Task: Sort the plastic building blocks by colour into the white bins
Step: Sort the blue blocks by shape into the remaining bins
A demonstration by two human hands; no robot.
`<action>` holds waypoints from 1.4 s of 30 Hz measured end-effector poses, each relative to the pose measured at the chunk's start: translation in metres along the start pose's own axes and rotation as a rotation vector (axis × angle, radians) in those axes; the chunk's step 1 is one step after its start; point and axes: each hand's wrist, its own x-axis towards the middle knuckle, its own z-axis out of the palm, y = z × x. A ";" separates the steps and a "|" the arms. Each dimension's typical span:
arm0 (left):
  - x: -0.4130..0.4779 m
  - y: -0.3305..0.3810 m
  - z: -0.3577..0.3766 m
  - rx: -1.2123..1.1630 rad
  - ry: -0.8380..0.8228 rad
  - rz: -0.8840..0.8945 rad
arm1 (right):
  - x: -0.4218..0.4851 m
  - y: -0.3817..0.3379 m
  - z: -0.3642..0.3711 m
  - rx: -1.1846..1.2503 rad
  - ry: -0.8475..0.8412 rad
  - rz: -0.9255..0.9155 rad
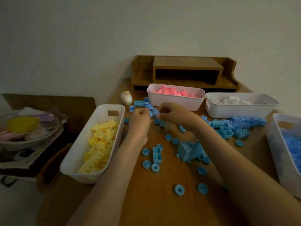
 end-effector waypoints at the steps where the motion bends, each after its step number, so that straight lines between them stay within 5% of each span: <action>1: 0.001 0.001 0.000 -0.117 -0.002 -0.015 | 0.000 -0.002 -0.001 0.043 0.001 -0.017; 8: 0.003 0.008 -0.006 -0.562 -0.081 -0.242 | 0.002 -0.015 0.004 0.129 -0.046 -0.160; 15: 0.008 0.013 -0.012 -0.667 -0.145 -0.285 | 0.015 -0.035 0.015 -0.199 -0.093 -0.222; 19: 0.011 0.014 -0.016 -0.744 -0.092 -0.251 | 0.023 -0.029 0.006 0.144 -0.279 -0.135; 21: 0.011 0.014 -0.018 -0.819 -0.017 -0.269 | 0.030 -0.020 0.007 0.249 -0.232 -0.092; 29: 0.016 0.011 -0.019 -0.752 0.020 -0.298 | 0.053 -0.013 0.036 -0.501 -0.228 -0.133; 33: 0.017 0.010 -0.017 -0.755 0.024 -0.294 | 0.058 -0.008 0.039 -0.555 -0.197 -0.153; 42: 0.018 0.004 -0.019 -0.895 -0.099 -0.431 | 0.032 -0.010 0.000 -0.029 -0.074 -0.110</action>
